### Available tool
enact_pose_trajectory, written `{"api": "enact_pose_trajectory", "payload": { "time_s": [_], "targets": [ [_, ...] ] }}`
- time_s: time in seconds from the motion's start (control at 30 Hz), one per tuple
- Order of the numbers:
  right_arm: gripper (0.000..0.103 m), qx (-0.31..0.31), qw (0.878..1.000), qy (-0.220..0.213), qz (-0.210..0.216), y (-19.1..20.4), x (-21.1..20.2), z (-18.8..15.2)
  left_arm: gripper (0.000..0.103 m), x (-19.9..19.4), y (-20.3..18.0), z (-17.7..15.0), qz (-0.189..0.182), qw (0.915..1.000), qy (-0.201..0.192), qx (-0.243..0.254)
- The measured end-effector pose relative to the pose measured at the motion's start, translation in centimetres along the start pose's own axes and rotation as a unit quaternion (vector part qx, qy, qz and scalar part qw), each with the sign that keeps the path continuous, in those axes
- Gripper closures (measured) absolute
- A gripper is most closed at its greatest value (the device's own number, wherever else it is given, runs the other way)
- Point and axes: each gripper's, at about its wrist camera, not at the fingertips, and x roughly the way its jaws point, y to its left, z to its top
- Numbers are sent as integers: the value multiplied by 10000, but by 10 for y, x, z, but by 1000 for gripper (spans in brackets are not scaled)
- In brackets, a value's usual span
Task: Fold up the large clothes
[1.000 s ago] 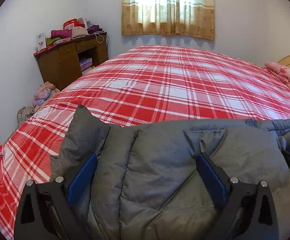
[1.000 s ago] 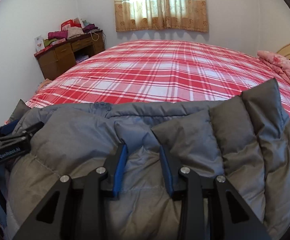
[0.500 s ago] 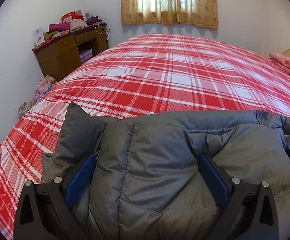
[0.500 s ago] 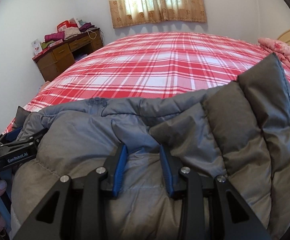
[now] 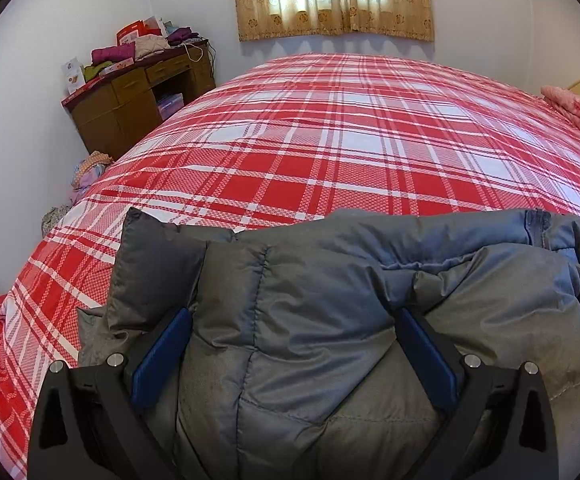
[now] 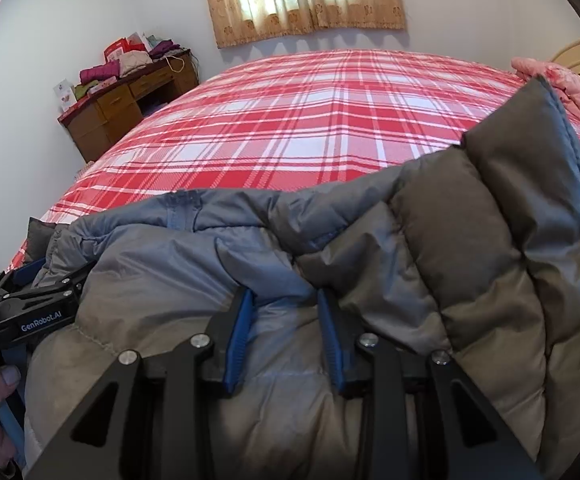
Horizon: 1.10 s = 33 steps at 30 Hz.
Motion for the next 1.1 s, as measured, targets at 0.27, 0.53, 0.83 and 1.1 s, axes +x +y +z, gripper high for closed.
{"api": "enact_pose_trajectory", "payload": {
  "time_s": [0.27,0.53,0.83,1.1],
  "targets": [
    [67,-15,10000,59,-55,1,3,0,1,2,-3,0,62,10000,23,56],
    [67,-54,9999,83,-118,2,4,-1,1,4,-6,1,140,9998,39,102],
    [56,-99,9980,-508,-358,8,-47,8,1,-49,-20,22,4,9998,-213,-43],
    [54,192,9890,-416,-1408,-52,-44,15,1,-31,-94,12,38,9954,-31,961]
  ]
}}
